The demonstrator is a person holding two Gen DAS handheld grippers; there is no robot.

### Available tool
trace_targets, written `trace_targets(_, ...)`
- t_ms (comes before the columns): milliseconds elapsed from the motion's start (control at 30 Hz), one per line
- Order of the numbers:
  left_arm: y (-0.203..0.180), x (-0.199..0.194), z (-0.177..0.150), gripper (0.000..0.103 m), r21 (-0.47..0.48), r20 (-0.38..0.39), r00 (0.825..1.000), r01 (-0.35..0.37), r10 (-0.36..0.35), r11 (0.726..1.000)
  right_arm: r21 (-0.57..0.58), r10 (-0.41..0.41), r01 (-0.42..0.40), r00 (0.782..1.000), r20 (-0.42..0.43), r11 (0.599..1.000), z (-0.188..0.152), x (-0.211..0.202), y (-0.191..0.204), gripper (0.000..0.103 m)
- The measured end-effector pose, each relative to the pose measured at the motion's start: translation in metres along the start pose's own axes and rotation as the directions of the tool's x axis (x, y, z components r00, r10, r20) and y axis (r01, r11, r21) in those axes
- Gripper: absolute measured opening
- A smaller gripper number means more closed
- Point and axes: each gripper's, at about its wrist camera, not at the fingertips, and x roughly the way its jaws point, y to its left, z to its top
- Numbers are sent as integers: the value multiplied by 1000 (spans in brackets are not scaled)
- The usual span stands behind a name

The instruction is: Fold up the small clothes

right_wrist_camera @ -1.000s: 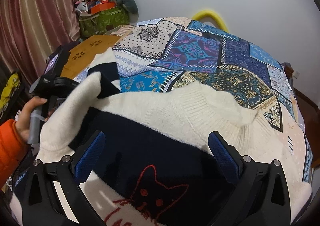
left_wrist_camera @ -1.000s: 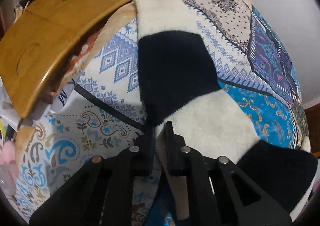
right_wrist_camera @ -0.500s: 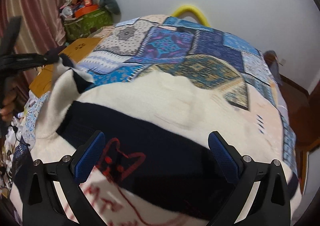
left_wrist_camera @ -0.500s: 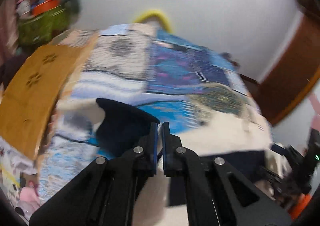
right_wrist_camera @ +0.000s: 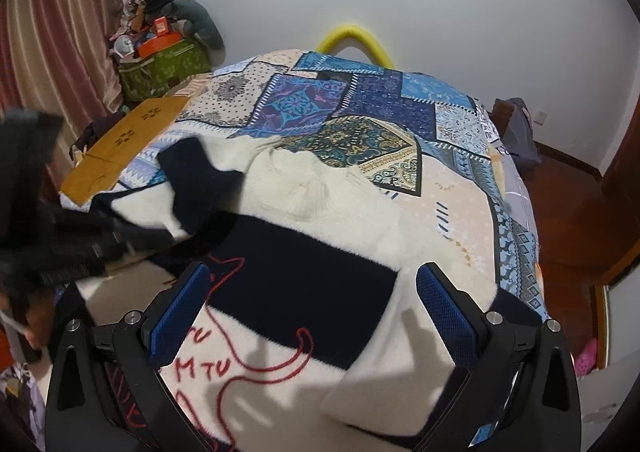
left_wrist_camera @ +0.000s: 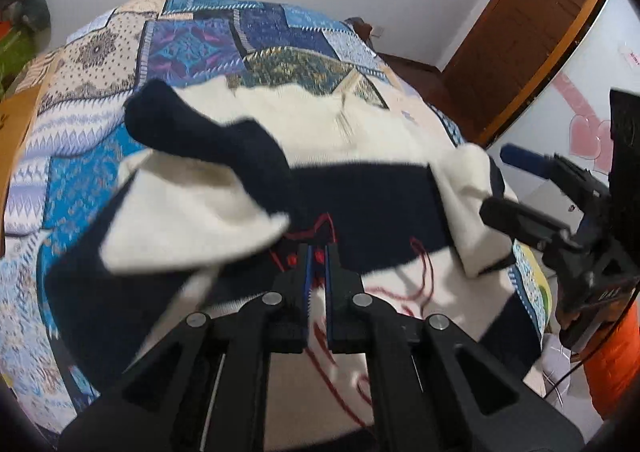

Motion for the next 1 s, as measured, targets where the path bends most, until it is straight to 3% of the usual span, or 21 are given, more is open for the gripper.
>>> trace_targets(133, 8, -32, -5, 19, 31, 47, 996, -74, 72, 997, -15, 36, -36, 999, 6, 999, 1, 1, 9, 102)
trace_targets(200, 24, -58, -7, 42, 22, 104, 990, -98, 95, 995, -31, 55, -54, 998, 9, 998, 4, 4, 16, 102)
trace_targets(267, 46, -84, -6, 55, -5, 170, 975, -142, 141, 990, -56, 66, -65, 998, 16, 996, 10, 9, 28, 102)
trace_targets(333, 73, -100, -6, 57, -47, 208, 954, -211, 216, 976, -75, 80, -78, 997, 20, 994, 17, 16, 38, 102)
trace_targets(467, 126, -93, -9, 57, -124, 160, 935, -298, 315, 947, -106, 109, -108, 994, 4, 988, 29, 35, 62, 98)
trace_targets(533, 144, -75, -15, 57, -139, 104, 940, -308, 324, 941, -120, 123, -123, 992, -13, 985, 37, 47, 73, 95)
trace_targets(633, 165, -46, -25, 57, -174, 19, 965, -254, 261, 952, -139, 127, -131, 991, -36, 982, 48, 68, 90, 93)
trace_targets(767, 150, -21, -36, 57, -131, -3, 986, -168, 169, 977, -170, 115, -125, 991, -70, 977, 62, 99, 109, 85)
trace_targets(867, 131, -9, -41, 57, -56, -24, 987, -162, 160, 985, -197, 83, -104, 990, -112, 975, 66, 124, 119, 76)
trace_targets(933, 125, -8, -41, 57, -44, -14, 985, -173, 173, 984, -208, 67, -98, 986, -154, 973, 64, 138, 122, 60)
trace_targets(1000, 132, -21, -40, 57, -81, 5, 988, -151, 151, 985, -214, 44, -90, 976, -211, 973, 56, 154, 123, 24)
